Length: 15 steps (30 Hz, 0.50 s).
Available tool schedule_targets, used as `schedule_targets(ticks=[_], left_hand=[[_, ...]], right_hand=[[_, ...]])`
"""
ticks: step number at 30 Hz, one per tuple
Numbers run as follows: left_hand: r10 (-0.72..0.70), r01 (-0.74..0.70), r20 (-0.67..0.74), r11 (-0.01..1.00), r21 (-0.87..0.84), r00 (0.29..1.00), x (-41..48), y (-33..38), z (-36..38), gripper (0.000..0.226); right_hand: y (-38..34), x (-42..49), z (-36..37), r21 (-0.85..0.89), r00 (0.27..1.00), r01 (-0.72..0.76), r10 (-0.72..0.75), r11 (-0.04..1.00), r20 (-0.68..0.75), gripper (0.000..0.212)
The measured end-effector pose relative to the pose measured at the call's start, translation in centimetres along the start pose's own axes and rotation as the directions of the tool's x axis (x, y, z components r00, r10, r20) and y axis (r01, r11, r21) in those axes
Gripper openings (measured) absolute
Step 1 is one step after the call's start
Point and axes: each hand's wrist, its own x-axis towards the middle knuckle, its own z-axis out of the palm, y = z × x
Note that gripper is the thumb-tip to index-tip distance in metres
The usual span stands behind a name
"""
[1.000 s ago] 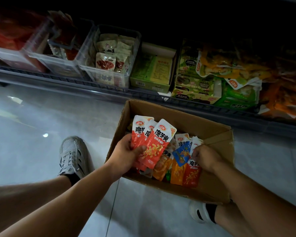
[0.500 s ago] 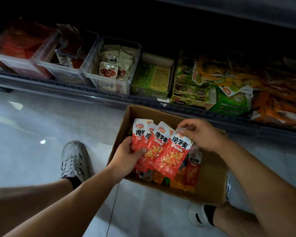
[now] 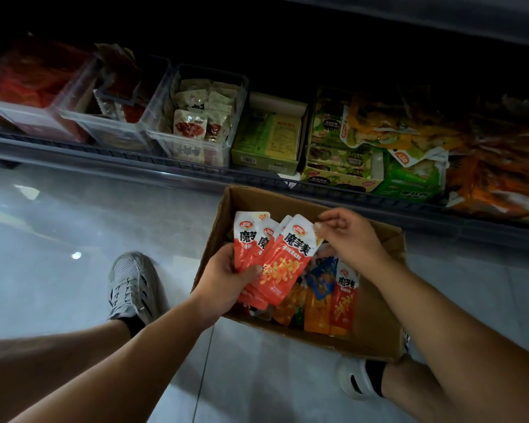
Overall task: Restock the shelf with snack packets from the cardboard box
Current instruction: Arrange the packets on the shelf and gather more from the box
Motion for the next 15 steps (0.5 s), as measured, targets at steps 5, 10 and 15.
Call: schedule_targets(ticks=[5, 10, 15], left_hand=[[-0.019, 0.019, -0.065, 1.0, -0.007, 0.998, 0.8, -0.6, -0.4, 0.044], [-0.013, 0.013, -0.058, 1.0, 0.0, 0.998, 1.2, -0.7, -0.2, 0.044], [-0.031, 0.03, -0.042, 0.999, -0.035, 0.999, 1.2, -0.7, -0.2, 0.059]], right_hand=[[8.1, 1.1, -1.9, -0.484, 0.986, -0.111, 0.156, 0.868, 0.053, 0.03], [11.8, 1.3, -1.3, -0.694, 0.94, -0.103, 0.298, 0.713, 0.167, 0.068], [12.0, 2.2, -1.5, -0.656, 0.913, -0.169, 0.368, 0.736, 0.178, 0.076]])
